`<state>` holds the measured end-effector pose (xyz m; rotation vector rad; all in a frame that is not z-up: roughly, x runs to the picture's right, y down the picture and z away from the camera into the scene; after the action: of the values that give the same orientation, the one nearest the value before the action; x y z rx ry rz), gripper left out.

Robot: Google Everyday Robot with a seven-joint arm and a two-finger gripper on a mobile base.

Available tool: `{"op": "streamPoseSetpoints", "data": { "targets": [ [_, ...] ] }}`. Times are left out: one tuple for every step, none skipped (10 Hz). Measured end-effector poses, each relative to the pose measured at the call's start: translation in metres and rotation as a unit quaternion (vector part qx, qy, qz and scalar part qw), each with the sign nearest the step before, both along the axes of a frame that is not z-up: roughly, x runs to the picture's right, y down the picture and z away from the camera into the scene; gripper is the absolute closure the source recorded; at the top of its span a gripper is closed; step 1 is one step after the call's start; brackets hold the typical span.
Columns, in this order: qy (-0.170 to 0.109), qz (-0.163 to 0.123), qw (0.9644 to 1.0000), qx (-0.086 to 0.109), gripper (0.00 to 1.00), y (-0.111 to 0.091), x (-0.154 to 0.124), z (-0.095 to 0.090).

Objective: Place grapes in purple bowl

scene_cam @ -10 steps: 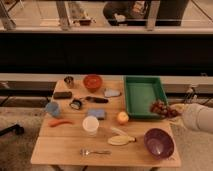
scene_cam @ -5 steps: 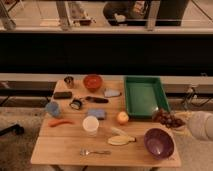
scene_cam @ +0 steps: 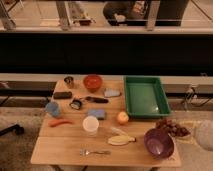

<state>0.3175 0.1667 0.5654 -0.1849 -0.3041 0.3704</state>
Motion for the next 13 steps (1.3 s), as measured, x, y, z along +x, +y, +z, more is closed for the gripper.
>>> {"op": "streamPoseSetpoints", "data": {
  "targets": [
    [-0.004, 0.003, 1.0, -0.004, 0.96, 0.0024, 0.0018, 0.0007],
    [-0.007, 0.003, 0.9999, -0.007, 0.96, 0.0043, 0.0025, 0.0015],
    [-0.008, 0.003, 0.9999, -0.01, 0.96, 0.0052, 0.0024, 0.0024],
    [-0.008, -0.001, 0.9999, -0.012, 0.96, 0.0062, 0.0013, 0.0025],
    [-0.005, -0.008, 0.9999, -0.013, 0.96, 0.0083, 0.001, 0.0017],
    [0.0, -0.016, 0.9998, -0.012, 0.96, 0.0086, -0.0007, 0.0012],
    [0.004, -0.022, 0.9997, -0.012, 0.96, 0.0097, -0.0017, 0.0007],
    [0.01, -0.027, 0.9995, -0.01, 0.96, 0.0093, -0.0029, -0.0008],
    [0.013, -0.032, 0.9993, -0.01, 0.96, 0.0092, -0.0041, -0.0014],
    [0.015, -0.035, 0.9992, -0.008, 0.96, 0.0082, -0.0051, -0.002],
    [0.017, -0.038, 0.9991, -0.007, 0.95, 0.0071, -0.0056, -0.0026],
    [0.018, -0.039, 0.9991, -0.006, 0.88, 0.0061, -0.0061, -0.0022],
    [0.018, -0.039, 0.9991, -0.005, 0.78, 0.005, -0.0066, -0.0025]
  ]
}}
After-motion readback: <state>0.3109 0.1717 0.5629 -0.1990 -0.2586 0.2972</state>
